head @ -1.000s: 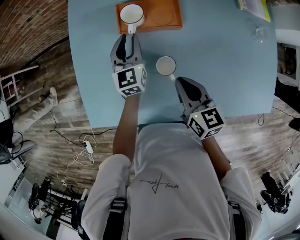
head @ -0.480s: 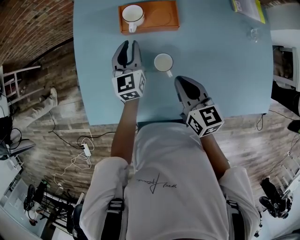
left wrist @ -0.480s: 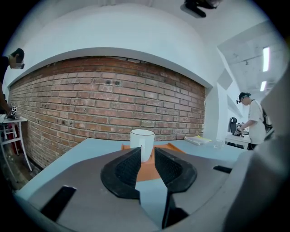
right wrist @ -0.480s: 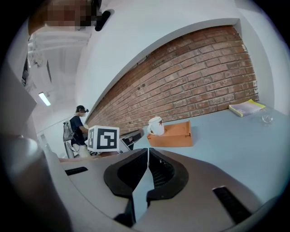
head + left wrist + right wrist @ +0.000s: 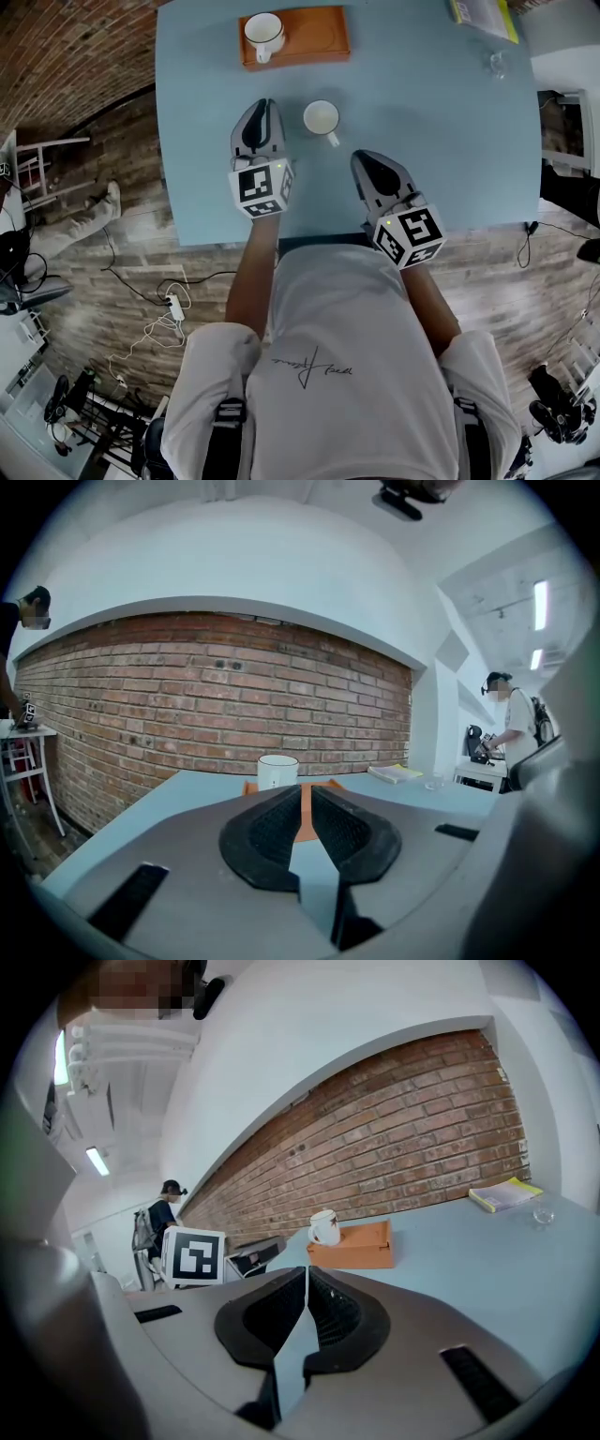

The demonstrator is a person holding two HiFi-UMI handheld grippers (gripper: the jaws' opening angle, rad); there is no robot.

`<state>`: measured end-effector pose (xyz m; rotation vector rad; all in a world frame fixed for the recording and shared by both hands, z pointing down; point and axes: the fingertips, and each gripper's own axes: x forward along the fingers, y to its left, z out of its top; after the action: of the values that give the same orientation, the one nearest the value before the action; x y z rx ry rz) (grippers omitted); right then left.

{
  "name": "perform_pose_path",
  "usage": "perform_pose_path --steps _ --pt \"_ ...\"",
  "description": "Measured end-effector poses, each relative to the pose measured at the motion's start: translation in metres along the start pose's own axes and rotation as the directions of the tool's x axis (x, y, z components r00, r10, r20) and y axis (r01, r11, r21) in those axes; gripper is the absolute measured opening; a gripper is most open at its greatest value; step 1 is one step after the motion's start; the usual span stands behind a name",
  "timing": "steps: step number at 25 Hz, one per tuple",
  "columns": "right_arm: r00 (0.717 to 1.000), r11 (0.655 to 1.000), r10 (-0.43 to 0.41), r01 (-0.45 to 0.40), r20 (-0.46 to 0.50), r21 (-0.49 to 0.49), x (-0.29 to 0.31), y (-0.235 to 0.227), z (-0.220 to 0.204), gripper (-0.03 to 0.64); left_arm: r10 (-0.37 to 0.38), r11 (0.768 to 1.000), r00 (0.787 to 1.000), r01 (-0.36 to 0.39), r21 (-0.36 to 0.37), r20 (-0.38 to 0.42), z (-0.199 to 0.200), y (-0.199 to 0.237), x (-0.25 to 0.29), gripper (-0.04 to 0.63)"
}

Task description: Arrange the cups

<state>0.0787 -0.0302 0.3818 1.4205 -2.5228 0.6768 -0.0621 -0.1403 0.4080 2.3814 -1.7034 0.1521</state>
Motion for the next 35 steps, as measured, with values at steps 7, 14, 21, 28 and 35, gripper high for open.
perform_pose_path --steps 7,14,21,28,35 --pt "1.0 1.0 0.013 -0.013 0.018 -0.015 -0.013 0.007 -0.008 0.021 -0.016 1.0 1.0 0.016 -0.02 0.015 0.001 -0.017 -0.031 0.028" --pt "0.999 0.998 0.038 -0.037 0.017 -0.046 -0.022 0.014 -0.021 0.02 -0.023 0.998 0.999 0.025 -0.051 0.033 0.003 -0.033 -0.058 0.012" --pt "0.999 0.993 0.047 -0.044 0.024 -0.109 -0.019 0.02 -0.036 0.021 -0.04 0.997 0.999 0.042 -0.064 0.023 -0.004 -0.047 -0.077 0.009" --pt "0.997 0.985 0.005 0.008 0.077 -0.17 -0.018 0.012 -0.045 0.021 -0.036 0.994 0.999 0.038 -0.1 0.021 -0.008 -0.052 -0.088 0.009" --pt "0.994 0.979 0.023 -0.002 0.103 -0.202 -0.007 0.015 -0.052 0.021 -0.03 0.996 1.0 0.031 -0.08 0.009 -0.009 -0.05 -0.09 0.009"
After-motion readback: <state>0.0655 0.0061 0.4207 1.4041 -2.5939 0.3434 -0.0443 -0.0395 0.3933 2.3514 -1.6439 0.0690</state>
